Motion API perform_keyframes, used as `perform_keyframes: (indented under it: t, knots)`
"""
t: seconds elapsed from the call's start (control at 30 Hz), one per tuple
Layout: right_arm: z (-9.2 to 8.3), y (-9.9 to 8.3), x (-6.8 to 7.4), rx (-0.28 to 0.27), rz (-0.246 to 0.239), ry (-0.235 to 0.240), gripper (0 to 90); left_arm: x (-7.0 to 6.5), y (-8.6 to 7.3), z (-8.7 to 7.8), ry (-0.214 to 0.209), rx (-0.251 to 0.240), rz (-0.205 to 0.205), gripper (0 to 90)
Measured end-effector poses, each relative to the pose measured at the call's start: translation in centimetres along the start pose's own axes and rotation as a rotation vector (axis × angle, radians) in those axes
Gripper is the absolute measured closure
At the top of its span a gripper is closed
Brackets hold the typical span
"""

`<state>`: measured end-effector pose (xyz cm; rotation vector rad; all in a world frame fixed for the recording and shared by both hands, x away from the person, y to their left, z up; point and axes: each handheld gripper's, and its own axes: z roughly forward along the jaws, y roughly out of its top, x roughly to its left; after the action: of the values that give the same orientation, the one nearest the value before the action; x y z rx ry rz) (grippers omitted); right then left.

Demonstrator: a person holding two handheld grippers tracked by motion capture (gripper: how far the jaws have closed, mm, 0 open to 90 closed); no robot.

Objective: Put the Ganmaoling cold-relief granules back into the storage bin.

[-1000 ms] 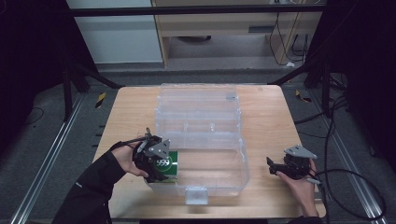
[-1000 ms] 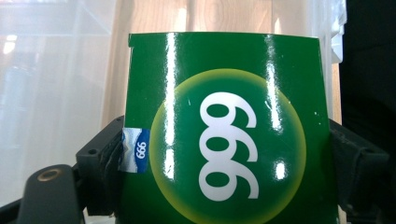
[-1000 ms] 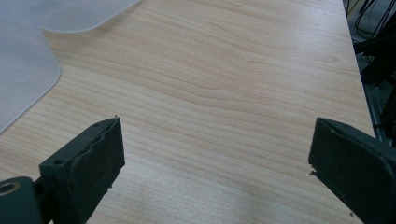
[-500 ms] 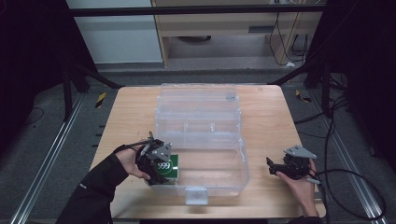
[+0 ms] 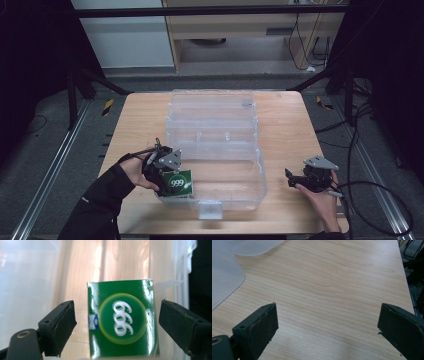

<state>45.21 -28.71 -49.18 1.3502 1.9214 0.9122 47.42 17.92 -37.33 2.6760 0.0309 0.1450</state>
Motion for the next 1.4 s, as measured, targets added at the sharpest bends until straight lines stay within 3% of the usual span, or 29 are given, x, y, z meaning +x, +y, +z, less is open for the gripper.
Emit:
perform_keyframes:
  t: [0.23, 0.27, 0.3, 0.37, 0.53, 0.57, 0.77, 0.83, 0.87, 0.9, 0.93, 1.0, 1.1, 1.13, 1.2, 1.23, 1.27, 1.3, 1.33, 1.4]
  knots:
    - [0.0, 0.0, 0.0, 0.0, 0.004, -0.002, 3.5, -0.2, 0.1, -2.1, 0.04, -0.047, 0.016, 15.0]
    - [0.0, 0.0, 0.0, 0.001, 0.002, -0.002, 3.5, -0.4, 0.0, -2.5, 0.045, -0.042, -0.009, 15.2]
    - [0.0, 0.0, 0.0, 0.0, 0.003, -0.002, 3.4, -0.2, -0.1, -2.7, 0.054, -0.065, 0.008, 15.4]
    - [0.0, 0.0, 0.0, 0.0, 0.005, -0.002, 3.4, -0.2, -0.4, -3.2, 0.066, -0.076, 0.002, 16.2]
    - [-0.1, 0.0, -0.1, -0.003, 0.009, -0.003, 3.1, -0.1, -1.7, -4.5, 0.11, -0.091, -0.042, 18.3]
    - [-0.1, 0.0, -0.2, -0.004, 0.012, -0.004, 3.1, -0.1, -2.3, -5.0, 0.127, -0.101, -0.067, 18.8]
    - [-0.1, 0.0, -0.2, -0.011, 0.014, -0.007, 3.0, -0.3, -4.1, -5.9, 0.162, -0.139, -0.133, 21.6]
    - [-0.1, 0.0, -0.2, -0.011, 0.014, -0.008, 3.0, -0.3, -5.3, -6.2, 0.175, -0.155, -0.178, 22.1]
    - [-0.1, 0.0, -0.2, -0.011, 0.014, -0.008, 3.0, -0.3, -5.3, -6.2, 0.175, -0.155, -0.178, 22.7]
    - [-0.2, 0.0, -0.2, -0.012, 0.016, -0.009, 3.0, -0.4, -6.3, -6.3, 0.202, -0.169, -0.216, 23.2]
    - [-0.2, 0.0, -0.2, -0.012, 0.016, -0.009, 3.0, -0.4, -6.3, -6.3, 0.202, -0.169, -0.216, 23.1]
    - [-0.2, 0.0, -0.2, -0.012, 0.018, -0.009, 3.0, -0.4, -7.2, -6.2, 0.221, -0.19, -0.259, 23.2]
    - [-0.2, 0.0, -0.3, -0.013, 0.017, -0.011, 2.9, -0.4, -8.5, -6.0, 0.257, -0.221, -0.323, 23.0]
    - [-0.2, 0.0, -0.3, -0.013, 0.017, -0.012, 2.9, -0.4, -9.4, -5.8, 0.279, -0.239, -0.366, 23.0]
    - [-0.2, 0.0, -0.3, -0.013, 0.018, -0.013, 2.9, -0.4, -9.8, -5.6, 0.288, -0.247, -0.386, 22.9]
    - [-0.2, 0.0, -0.3, -0.014, 0.018, -0.014, 2.8, -0.4, -10.7, -5.2, 0.309, -0.26, -0.426, 22.6]
    - [-0.2, 0.0, -0.3, -0.014, 0.018, -0.014, 2.8, -0.4, -10.7, -5.2, 0.309, -0.26, -0.426, 22.4]
    - [-0.2, 0.0, -0.3, -0.014, 0.022, -0.014, 2.8, -0.5, -11.5, -4.7, 0.333, -0.272, -0.469, 22.3]
    - [-0.2, 0.0, -0.3, -0.014, 0.022, -0.014, 2.8, -0.5, -11.5, -4.7, 0.333, -0.272, -0.469, 22.1]
    - [-0.2, 0.0, -0.3, -0.015, 0.024, -0.015, 2.7, -0.5, -12.2, -4.1, 0.355, -0.278, -0.509, 21.8]
